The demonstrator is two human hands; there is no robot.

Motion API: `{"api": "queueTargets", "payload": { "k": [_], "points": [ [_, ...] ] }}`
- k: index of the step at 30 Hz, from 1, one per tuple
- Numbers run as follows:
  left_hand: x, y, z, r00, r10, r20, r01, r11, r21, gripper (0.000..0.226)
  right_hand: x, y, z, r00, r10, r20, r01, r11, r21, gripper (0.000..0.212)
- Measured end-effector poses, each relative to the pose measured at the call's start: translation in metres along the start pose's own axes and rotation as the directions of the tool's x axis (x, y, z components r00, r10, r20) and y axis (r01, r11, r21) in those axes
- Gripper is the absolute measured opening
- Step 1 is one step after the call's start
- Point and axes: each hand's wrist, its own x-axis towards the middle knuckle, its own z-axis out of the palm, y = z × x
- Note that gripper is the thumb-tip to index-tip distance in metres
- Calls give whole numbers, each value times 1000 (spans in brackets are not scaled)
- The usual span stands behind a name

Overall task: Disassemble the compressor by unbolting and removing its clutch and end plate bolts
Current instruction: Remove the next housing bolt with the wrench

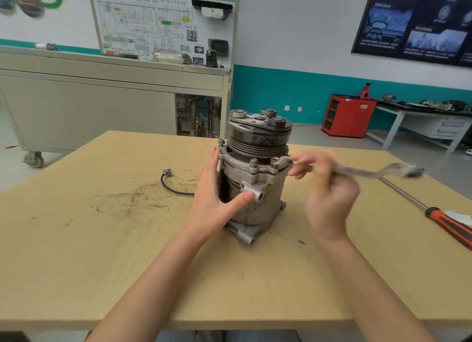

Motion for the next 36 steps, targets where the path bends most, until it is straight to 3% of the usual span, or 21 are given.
{"api": "queueTargets", "payload": {
  "k": [1, 2, 4, 6, 8, 10, 12, 14, 16, 19, 21, 22, 24, 26, 30, 36],
  "points": [
    [0, 0, 0, 1000, 0, 1, 0, 1000, 1, 113, 5, 5, -5, 968, 247, -47, -233, 951, 205, 35],
    [0, 1, -1, 1000, 1, 3, -1, 1000, 1, 112, 11, 13, -9, 891, 453, -25, -411, 831, 375, 36],
    [0, 3, -1, 1000, -2, 9, 2, 1000, 1, 111, 28, 28, -15, 729, 670, 141, -627, 570, 531, 37],
    [-2, 3, -1, 1000, -8, 15, 7, 1000, 6, 111, 44, 41, -14, 624, 726, 289, -739, 428, 520, 35],
    [-2, 3, -1, 1000, -14, 16, 14, 1000, 11, 112, 52, 49, -12, 563, 733, 383, -798, 359, 484, 34],
    [-1, 3, -2, 1000, -12, 14, 12, 1000, 16, 111, 55, 52, -13, 539, 733, 416, -819, 341, 461, 37],
    [0, 4, -2, 1000, -3, 13, 3, 1000, 23, 111, 58, 47, -17, 562, 728, 393, -801, 361, 477, 41],
    [0, 4, -1, 1000, -2, 19, 2, 1000, 27, 111, 60, 38, -22, 636, 720, 278, -727, 437, 530, 46],
    [0, 3, -1, 1000, 5, 15, -5, 1000, 29, 111, 62, 23, -27, 730, 675, 105, -625, 597, 503, 48],
    [0, 2, -1, 1000, 20, 6, -20, 999, 31, 111, 55, 0, -29, 910, 413, -26, -403, 899, 172, 42],
    [0, 2, -1, 1000, 21, 1, -21, 999, 28, 110, 45, -13, -21, 991, 130, 13, -129, 990, -63, 36],
    [1, 2, -1, 1000, 21, 0, -21, 1000, 20, 110, 40, -18, -16, 998, -43, 55, 52, 983, -177, 35],
    [0, 1, 0, 1000, 23, -3, -23, 1000, 2, 109, 31, -20, -5, 914, -363, 183, 406, 820, -404, 45],
    [0, 1, 0, 1000, 29, -3, -29, 1000, 6, 107, 24, -21, 4, 819, -497, 287, 569, 638, -519, 47],
    [0, 1, 0, 1000, 27, 2, -27, 1000, 16, 103, 11, -20, 11, 804, -481, 350, 590, 569, -572, 30],
    [1, -2, 3, 999, 47, -24, -48, 998, -42, 95, -3, -22, 21, 781, -463, 419, 605, 393, -693, 23]
  ]
}}
